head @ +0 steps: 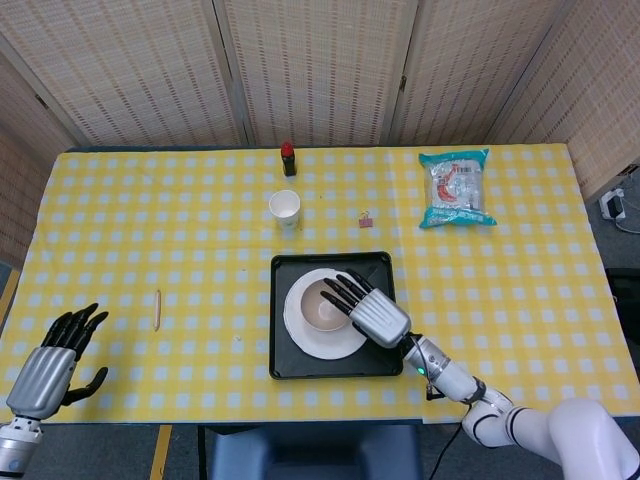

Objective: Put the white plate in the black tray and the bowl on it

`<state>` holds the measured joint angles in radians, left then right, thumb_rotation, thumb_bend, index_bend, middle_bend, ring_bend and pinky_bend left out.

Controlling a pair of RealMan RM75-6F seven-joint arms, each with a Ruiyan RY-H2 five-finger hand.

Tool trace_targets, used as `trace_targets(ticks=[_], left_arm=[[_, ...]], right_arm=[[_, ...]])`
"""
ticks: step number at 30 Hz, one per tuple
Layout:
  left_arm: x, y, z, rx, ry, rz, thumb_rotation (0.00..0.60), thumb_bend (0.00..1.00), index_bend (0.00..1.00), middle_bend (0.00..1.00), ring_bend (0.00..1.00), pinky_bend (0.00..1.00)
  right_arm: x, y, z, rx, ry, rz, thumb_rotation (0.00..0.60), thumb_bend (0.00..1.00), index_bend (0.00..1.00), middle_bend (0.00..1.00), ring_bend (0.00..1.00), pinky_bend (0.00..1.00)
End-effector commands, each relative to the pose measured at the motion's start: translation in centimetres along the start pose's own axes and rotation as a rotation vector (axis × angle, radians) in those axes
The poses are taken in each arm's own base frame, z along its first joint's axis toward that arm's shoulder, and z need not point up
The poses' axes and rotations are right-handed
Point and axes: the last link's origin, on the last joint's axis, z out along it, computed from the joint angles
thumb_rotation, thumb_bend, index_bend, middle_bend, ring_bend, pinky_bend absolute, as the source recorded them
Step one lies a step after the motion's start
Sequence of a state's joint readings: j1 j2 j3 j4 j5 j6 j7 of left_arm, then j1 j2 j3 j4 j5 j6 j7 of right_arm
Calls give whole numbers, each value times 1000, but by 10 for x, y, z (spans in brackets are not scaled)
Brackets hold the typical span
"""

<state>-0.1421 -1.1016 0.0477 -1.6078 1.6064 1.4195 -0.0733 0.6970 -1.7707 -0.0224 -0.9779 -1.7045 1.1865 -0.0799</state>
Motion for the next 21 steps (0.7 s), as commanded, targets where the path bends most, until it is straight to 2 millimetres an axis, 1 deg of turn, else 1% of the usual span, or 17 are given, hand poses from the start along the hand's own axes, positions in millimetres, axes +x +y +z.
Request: trace_targets(ticks=[1, 3, 7, 11, 12, 13, 14, 16, 18, 19, 21], left_arm=[[0, 0, -1, -1, 0, 0, 600, 420, 0, 0, 0, 2], [0, 0, -2, -3, -2, 1, 600, 416, 0, 0, 0, 2], [-1, 0, -2, -6, -10, 4, 600, 412, 0, 0, 0, 2], [-2, 1, -2, -4, -11, 10, 600, 411, 0, 0, 0, 2], [-2, 2, -2, -3, -11, 12, 600, 411, 0, 0, 0, 2], [-2, 2, -2, -3, -11, 15, 600, 411, 0, 0, 0, 2], [-3, 3, -2, -4, -11, 17, 600, 412, 0, 0, 0, 2], [-3, 4, -1, -6, -11, 18, 600, 412, 0, 0, 0, 2], [-5, 6, 0, -10, -10, 18, 600, 412, 0, 0, 0, 2], [-5, 8, 0, -18, -9, 19, 600, 411, 0, 0, 0, 2], [-6, 11, 0, -33, -6, 23, 600, 411, 0, 0, 0, 2]], right_arm=[[10, 6, -16, -10, 21, -2, 600, 456, 0, 0, 0, 0], [17, 12, -31, -31, 33, 15, 600, 455, 0, 0, 0, 0], [37, 28, -76, -109, 39, 100, 600, 455, 0, 0, 0, 0], [61, 49, -135, -249, 17, 168, 600, 456, 0, 0, 0, 0], [67, 55, -149, -293, 18, 160, 600, 456, 0, 0, 0, 0], [74, 62, -169, -364, 15, 138, 600, 456, 0, 0, 0, 0], [79, 66, -183, -419, 14, 121, 600, 455, 0, 0, 0, 0], [90, 71, -212, -531, 31, 108, 600, 455, 0, 0, 0, 0], [92, 71, -235, -579, 15, 116, 600, 456, 0, 0, 0, 0], [93, 71, -249, -615, -4, 118, 600, 456, 0, 0, 0, 0], [93, 71, -271, -684, -32, 101, 600, 456, 0, 0, 0, 0]])
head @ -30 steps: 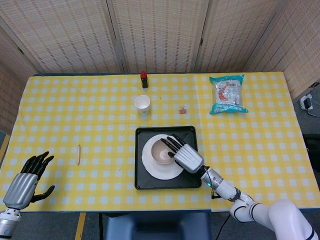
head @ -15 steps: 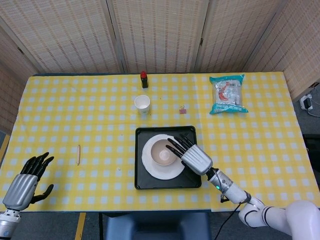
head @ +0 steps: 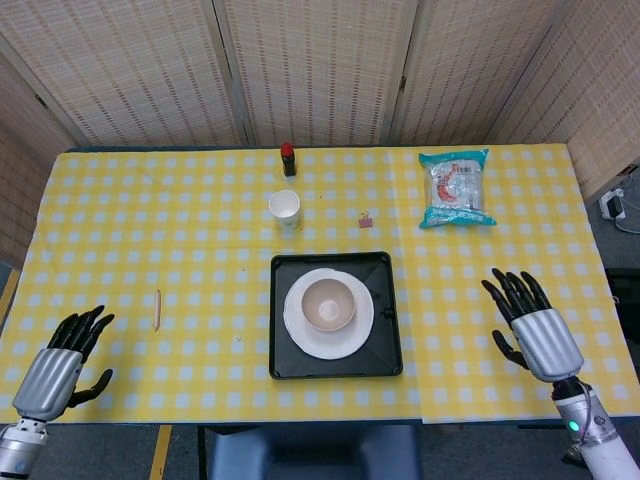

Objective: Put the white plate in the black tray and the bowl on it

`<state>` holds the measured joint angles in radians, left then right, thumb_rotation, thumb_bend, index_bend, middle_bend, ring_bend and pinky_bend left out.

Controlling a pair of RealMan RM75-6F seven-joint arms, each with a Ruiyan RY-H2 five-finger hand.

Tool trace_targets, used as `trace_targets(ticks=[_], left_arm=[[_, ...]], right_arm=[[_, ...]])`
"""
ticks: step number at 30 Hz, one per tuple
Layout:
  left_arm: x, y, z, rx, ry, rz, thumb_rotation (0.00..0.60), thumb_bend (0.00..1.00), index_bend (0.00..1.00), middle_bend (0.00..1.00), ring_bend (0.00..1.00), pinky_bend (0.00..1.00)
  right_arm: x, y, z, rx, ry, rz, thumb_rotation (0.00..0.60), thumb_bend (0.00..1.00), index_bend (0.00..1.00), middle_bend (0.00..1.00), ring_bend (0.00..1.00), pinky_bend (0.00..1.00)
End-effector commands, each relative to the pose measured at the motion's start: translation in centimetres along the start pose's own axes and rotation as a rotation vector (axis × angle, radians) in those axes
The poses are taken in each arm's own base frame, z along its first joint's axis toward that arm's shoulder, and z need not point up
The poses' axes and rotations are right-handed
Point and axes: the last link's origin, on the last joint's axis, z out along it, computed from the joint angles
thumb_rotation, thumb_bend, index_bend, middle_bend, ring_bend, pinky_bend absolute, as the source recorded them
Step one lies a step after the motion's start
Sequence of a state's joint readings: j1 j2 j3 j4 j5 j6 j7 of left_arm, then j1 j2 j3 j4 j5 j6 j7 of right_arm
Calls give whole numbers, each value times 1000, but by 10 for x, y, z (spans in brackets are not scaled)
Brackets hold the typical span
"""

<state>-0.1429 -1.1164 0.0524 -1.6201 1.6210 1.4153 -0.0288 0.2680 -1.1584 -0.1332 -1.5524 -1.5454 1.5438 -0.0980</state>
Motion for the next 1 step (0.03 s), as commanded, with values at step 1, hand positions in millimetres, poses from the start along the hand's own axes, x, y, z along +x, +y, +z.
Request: trace_targets(ticks=[1], left_arm=[[-1, 4, 0, -16, 4, 4, 600, 411, 0, 0, 0, 2]], right_arm=[[6, 21, -41, -154, -35, -21, 600, 456, 0, 0, 0, 0]])
